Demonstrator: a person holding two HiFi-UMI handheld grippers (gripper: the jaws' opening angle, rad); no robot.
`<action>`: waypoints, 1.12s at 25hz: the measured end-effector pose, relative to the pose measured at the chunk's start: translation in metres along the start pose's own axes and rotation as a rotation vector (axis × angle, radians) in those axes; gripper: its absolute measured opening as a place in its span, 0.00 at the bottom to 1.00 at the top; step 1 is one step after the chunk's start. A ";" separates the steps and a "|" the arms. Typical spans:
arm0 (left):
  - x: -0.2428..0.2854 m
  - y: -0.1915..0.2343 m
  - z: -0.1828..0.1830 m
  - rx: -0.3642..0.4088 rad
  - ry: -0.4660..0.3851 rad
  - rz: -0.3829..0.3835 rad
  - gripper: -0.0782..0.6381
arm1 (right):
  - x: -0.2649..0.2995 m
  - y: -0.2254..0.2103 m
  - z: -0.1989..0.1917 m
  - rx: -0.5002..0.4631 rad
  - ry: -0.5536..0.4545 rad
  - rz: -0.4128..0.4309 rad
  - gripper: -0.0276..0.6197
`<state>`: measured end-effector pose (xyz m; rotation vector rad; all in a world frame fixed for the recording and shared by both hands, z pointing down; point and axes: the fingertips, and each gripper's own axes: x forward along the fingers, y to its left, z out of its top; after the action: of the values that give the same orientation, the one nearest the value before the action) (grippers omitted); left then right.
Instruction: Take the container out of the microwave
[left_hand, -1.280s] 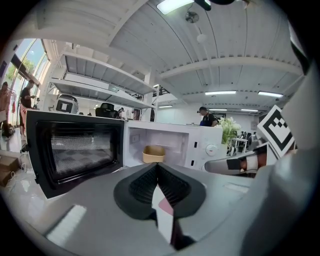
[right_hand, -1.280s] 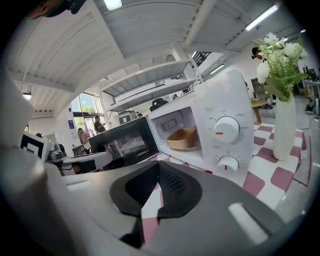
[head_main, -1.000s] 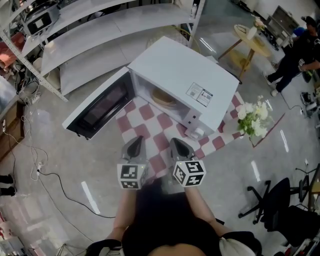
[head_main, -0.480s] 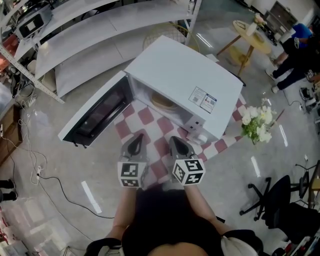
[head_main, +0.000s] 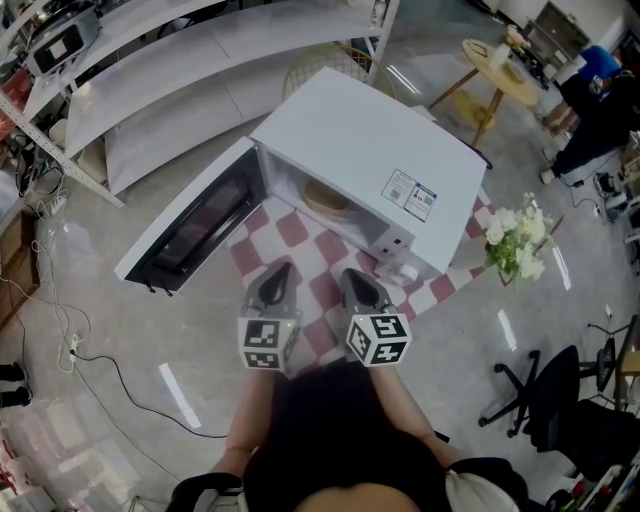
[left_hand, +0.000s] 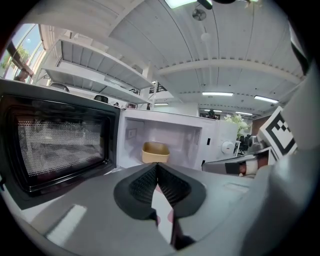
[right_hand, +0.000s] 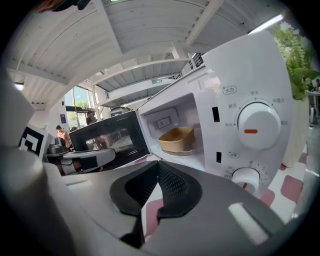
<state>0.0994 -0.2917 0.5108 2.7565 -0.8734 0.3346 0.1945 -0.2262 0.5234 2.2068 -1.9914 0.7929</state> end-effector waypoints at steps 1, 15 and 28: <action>0.000 0.000 0.000 0.000 -0.003 -0.003 0.12 | -0.001 0.000 0.000 0.000 0.000 -0.002 0.04; 0.008 0.004 0.006 0.012 -0.012 0.002 0.12 | 0.001 0.000 -0.004 -0.024 -0.002 0.006 0.04; 0.053 0.026 0.025 0.007 -0.010 -0.010 0.12 | 0.031 -0.008 0.010 -0.046 0.009 0.013 0.04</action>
<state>0.1301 -0.3479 0.5064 2.7704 -0.8628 0.3236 0.2058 -0.2569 0.5298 2.1635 -2.0018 0.7490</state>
